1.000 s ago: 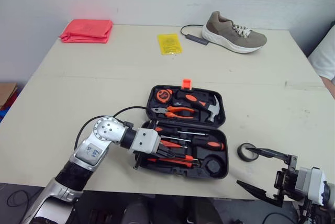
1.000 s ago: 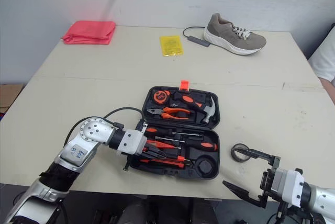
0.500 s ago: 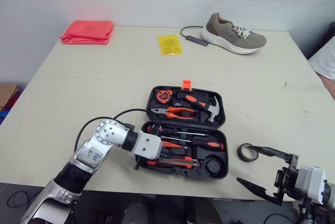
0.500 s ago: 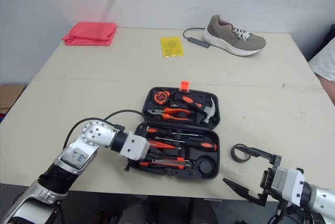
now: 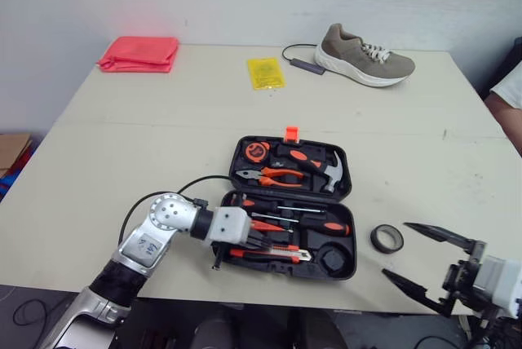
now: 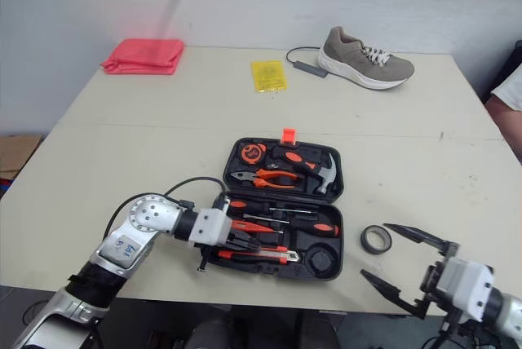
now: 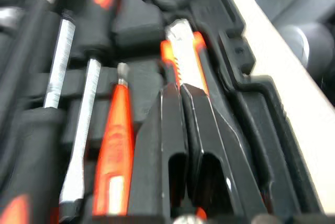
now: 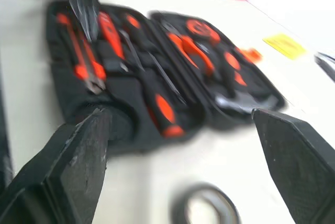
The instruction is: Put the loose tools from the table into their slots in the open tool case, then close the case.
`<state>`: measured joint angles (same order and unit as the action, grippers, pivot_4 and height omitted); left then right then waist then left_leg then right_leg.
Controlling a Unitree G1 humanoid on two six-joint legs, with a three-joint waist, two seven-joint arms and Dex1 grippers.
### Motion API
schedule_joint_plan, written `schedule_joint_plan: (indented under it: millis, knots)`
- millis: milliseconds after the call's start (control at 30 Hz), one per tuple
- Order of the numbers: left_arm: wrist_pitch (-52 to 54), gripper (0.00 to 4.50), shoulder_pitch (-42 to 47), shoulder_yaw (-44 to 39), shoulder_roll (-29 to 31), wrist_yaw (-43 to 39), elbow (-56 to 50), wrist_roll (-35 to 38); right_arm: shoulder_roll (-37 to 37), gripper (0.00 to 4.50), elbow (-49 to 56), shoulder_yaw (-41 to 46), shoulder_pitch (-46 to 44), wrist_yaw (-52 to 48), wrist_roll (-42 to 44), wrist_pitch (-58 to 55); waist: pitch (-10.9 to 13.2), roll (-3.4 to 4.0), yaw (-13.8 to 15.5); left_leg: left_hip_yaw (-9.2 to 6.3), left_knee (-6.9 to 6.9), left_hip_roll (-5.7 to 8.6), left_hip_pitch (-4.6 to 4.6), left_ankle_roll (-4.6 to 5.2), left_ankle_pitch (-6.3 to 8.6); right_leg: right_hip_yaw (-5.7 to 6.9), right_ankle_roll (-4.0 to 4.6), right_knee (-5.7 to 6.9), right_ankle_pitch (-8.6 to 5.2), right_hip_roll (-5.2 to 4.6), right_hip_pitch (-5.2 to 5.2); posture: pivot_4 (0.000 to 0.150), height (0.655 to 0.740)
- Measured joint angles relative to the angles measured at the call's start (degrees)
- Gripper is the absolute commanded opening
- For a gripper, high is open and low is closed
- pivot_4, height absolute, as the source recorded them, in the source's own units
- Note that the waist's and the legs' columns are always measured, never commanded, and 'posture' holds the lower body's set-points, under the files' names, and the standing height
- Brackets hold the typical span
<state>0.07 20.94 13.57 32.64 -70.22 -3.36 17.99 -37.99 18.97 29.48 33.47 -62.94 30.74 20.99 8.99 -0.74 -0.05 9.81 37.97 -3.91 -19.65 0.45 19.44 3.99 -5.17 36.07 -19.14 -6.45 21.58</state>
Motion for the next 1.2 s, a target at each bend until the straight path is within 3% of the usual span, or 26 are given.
schedule_joint_plan:
  millis: [133,300,567,700,933,1033,1200]
  knots:
    - [2.34,2.22,0.01,-9.74,4.16,1.05,0.97,5.23,2.23,4.50,-2.83,7.29,3.98,1.67,0.32,0.02,0.06,0.07,-0.02,-0.01,-0.04,0.01,0.01,0.01,0.01,0.03,0.00,-0.04,0.00,-0.02,0.00,0.150,0.7400]
    - [1.16,4.47,-3.06,-23.90,11.49,5.88,16.55,5.37,7.51,4.50,-9.27,17.05,8.48,6.05,0.83,0.28,0.14,0.11,-0.54,0.03,-0.34,0.00,0.13,0.18,0.18,0.02,0.04,-0.16,-0.02,-0.04,0.03,0.150,0.7400]
    - [-7.45,4.47,-12.27,-36.95,16.88,12.58,37.18,3.11,13.52,4.50,-18.75,23.83,10.04,12.07,0.87,2.20,0.18,0.02,-1.15,0.02,-0.95,0.04,0.17,-0.30,0.28,0.05,0.17,-0.37,-0.10,-0.21,0.24,0.150,0.7400]
    - [-9.48,4.47,-14.07,-38.27,16.62,12.85,39.20,3.01,14.01,4.50,-19.55,23.85,9.52,14.31,0.06,2.56,0.22,0.08,-1.37,0.02,-0.91,0.10,0.15,-0.30,0.27,0.05,0.17,-0.33,-0.09,-0.32,0.31,0.150,0.7400]
    - [-6.27,4.47,-12.08,-35.37,13.26,9.82,29.56,5.01,8.87,4.50,-12.46,21.16,5.87,17.68,-0.57,-2.69,0.23,0.12,-1.57,0.04,-0.95,0.11,0.12,-0.41,0.20,0.01,0.18,-0.18,-0.09,-0.29,0.36,0.150,0.7400]
    - [-2.26,4.47,-10.40,-32.30,12.20,7.97,20.76,7.08,4.88,4.50,-4.13,19.66,6.46,20.12,-0.53,-11.13,0.24,0.13,-1.53,0.06,-0.96,0.10,0.05,-0.80,-0.03,0.02,0.18,-0.17,-0.10,-0.20,0.39,0.150,0.7400]
    - [5.41,4.47,-6.66,-24.11,10.40,4.86,6.14,9.81,-6.58,4.50,10.71,18.15,9.75,19.50,2.21,-28.65,0.25,0.11,-1.38,0.09,-0.87,0.14,-0.04,-0.43,-0.24,-0.01,0.07,-0.19,-0.04,-0.08,0.39,0.150,0.7400]
